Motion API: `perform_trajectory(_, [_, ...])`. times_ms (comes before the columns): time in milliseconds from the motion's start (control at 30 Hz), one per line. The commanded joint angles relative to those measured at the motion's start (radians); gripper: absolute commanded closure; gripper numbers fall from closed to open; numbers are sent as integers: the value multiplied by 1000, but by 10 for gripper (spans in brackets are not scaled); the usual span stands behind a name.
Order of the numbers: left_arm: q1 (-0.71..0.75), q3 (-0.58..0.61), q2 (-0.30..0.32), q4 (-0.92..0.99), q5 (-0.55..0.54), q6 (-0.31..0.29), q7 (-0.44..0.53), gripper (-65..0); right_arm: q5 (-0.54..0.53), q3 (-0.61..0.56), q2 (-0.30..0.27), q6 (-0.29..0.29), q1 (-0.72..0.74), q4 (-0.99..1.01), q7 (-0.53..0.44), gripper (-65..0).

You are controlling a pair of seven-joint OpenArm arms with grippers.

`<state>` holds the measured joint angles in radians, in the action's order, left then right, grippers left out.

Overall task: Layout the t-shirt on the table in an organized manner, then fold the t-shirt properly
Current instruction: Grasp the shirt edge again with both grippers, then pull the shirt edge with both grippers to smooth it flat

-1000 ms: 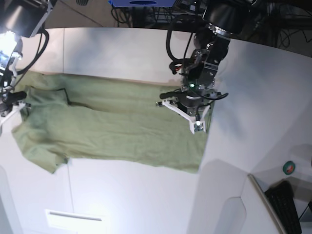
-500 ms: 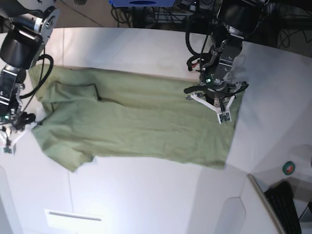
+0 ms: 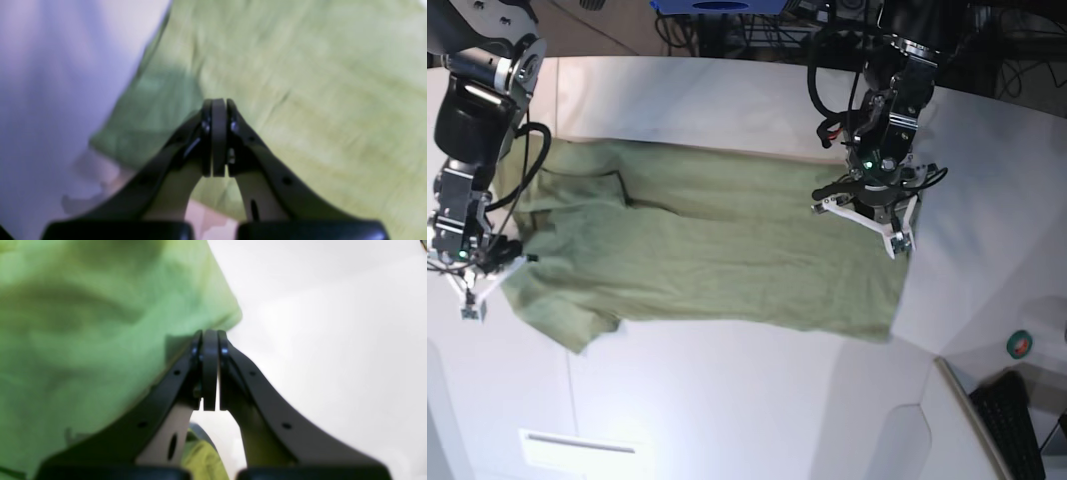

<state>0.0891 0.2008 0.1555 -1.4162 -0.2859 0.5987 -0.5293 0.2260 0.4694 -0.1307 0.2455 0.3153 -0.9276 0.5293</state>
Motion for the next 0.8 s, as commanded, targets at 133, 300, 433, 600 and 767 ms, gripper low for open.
perform_trajectory(133, [-19,-4,5,31,17,0,19,0,-3,-4,-14,-5,63,101,-88,0])
perform_trajectory(300, [-22,-4,5,105,17,0,21,0,-1,-7,-14,-5,60,72,-87,0])
perform_trajectory(433, [-24,-4,23,134,17,0,21,0,-1,-7,-16,-5,66,95,-88,0])
perform_trajectory(600, [-24,-4,33,139,17,0,22,0,-1,-7,-80,-7,115,269,-150,0])
perform_trajectory(767, [-18,-4,52,137,14,0,22,0,-1,-7,-131,-35,129,356,-200,0])
